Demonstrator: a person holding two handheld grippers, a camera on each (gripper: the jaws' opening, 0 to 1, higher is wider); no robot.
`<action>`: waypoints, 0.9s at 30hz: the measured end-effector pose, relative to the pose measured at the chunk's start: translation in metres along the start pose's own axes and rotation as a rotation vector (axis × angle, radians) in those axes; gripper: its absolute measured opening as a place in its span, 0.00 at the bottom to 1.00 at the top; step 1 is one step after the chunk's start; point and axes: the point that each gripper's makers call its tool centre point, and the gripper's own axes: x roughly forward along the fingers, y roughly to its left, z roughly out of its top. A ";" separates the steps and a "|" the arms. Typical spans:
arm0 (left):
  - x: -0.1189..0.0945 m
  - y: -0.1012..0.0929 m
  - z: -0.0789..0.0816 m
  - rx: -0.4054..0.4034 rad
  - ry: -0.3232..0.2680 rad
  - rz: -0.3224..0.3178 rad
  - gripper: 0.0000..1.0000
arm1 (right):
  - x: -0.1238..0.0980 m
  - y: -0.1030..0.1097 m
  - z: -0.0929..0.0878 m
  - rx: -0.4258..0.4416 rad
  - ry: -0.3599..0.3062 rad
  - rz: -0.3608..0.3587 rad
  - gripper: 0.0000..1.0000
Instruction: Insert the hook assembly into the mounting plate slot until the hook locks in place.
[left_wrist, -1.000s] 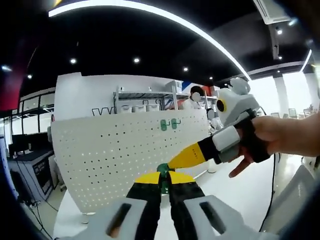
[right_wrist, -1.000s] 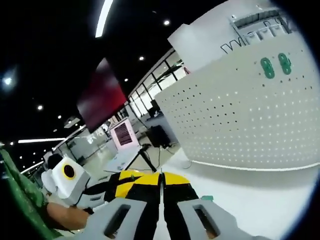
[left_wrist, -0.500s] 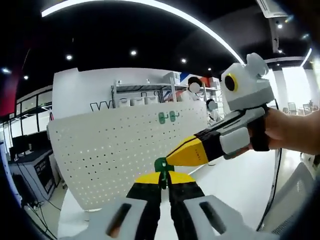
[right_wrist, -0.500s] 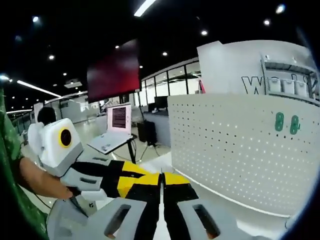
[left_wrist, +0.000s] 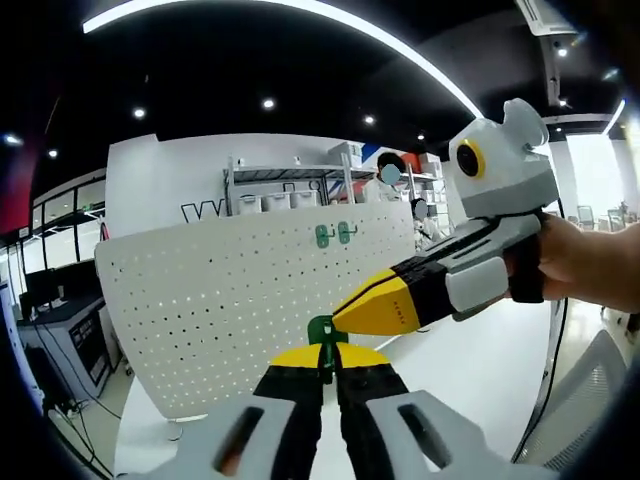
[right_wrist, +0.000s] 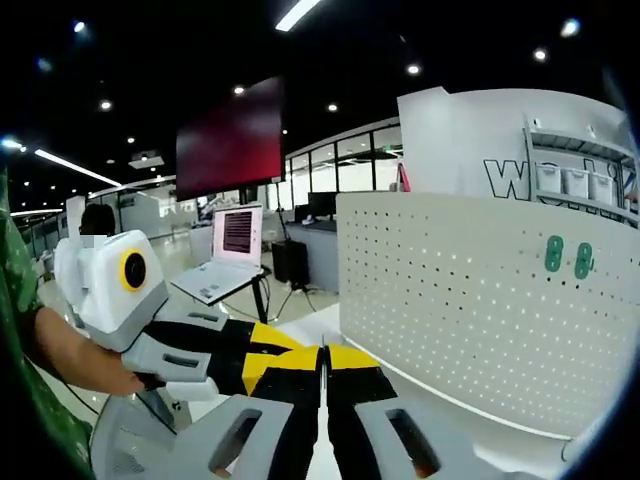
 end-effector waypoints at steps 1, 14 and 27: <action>0.000 -0.001 0.000 -0.001 0.001 -0.001 0.04 | -0.001 0.001 0.000 -0.002 0.000 0.001 0.00; -0.004 -0.001 0.004 -0.003 -0.007 0.004 0.03 | -0.002 0.004 0.005 -0.038 -0.012 0.006 0.00; -0.002 -0.005 0.006 0.000 -0.009 0.002 0.02 | -0.007 -0.002 0.004 -0.094 -0.005 -0.017 0.05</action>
